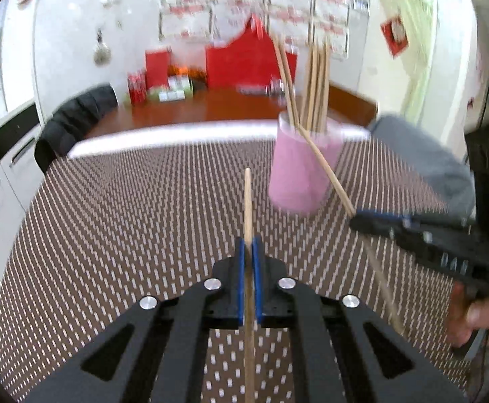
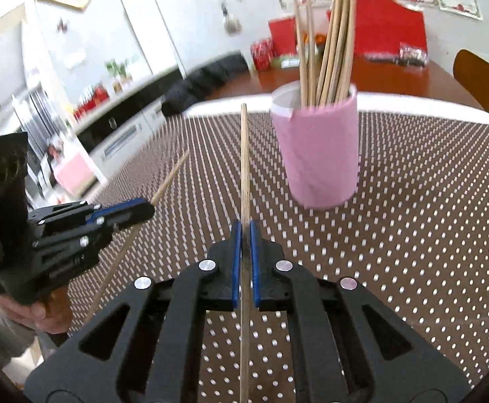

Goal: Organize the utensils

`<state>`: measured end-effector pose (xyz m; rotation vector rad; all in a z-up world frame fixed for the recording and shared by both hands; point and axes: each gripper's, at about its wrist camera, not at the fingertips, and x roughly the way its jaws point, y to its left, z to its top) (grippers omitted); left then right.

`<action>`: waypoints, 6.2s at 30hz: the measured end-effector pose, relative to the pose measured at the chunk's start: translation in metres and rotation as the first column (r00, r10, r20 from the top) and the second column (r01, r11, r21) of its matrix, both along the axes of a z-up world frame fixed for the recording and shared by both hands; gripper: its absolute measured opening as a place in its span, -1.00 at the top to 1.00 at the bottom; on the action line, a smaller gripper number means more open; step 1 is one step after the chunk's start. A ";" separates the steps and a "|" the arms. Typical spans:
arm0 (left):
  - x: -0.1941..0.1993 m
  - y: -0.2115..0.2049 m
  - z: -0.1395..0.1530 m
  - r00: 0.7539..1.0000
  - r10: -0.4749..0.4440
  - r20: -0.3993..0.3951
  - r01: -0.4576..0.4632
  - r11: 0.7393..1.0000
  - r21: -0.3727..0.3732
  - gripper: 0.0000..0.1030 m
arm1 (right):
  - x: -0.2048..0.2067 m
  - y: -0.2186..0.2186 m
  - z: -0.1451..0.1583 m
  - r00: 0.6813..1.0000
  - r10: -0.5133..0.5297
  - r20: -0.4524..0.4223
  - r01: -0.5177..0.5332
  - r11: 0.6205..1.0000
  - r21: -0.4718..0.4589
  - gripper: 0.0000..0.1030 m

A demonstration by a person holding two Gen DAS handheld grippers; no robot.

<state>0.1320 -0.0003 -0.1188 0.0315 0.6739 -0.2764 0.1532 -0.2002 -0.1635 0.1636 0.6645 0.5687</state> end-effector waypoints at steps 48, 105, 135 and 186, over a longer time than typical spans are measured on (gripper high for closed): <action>0.169 -0.081 0.084 0.869 0.038 0.493 0.157 0.925 -0.347 0.91 | 0.104 -0.077 0.127 0.896 -0.269 0.354 0.178 0.947 0.268 0.89; -0.049 -0.013 0.133 0.913 0.158 0.375 -0.150 0.987 -0.053 -0.68 | -0.070 -0.049 0.129 0.846 -0.430 0.316 0.436 0.898 0.055 -0.88; -0.083 -0.005 0.110 0.924 0.188 0.333 -0.178 0.982 -0.061 -0.74 | -0.092 -0.010 0.117 0.822 -0.429 0.374 0.480 0.876 -0.050 -0.88; -0.086 -0.002 0.115 0.924 0.192 0.331 -0.181 0.981 -0.065 -0.84 | -0.090 -0.003 0.126 0.828 -0.413 0.380 0.466 0.883 -0.053 -0.88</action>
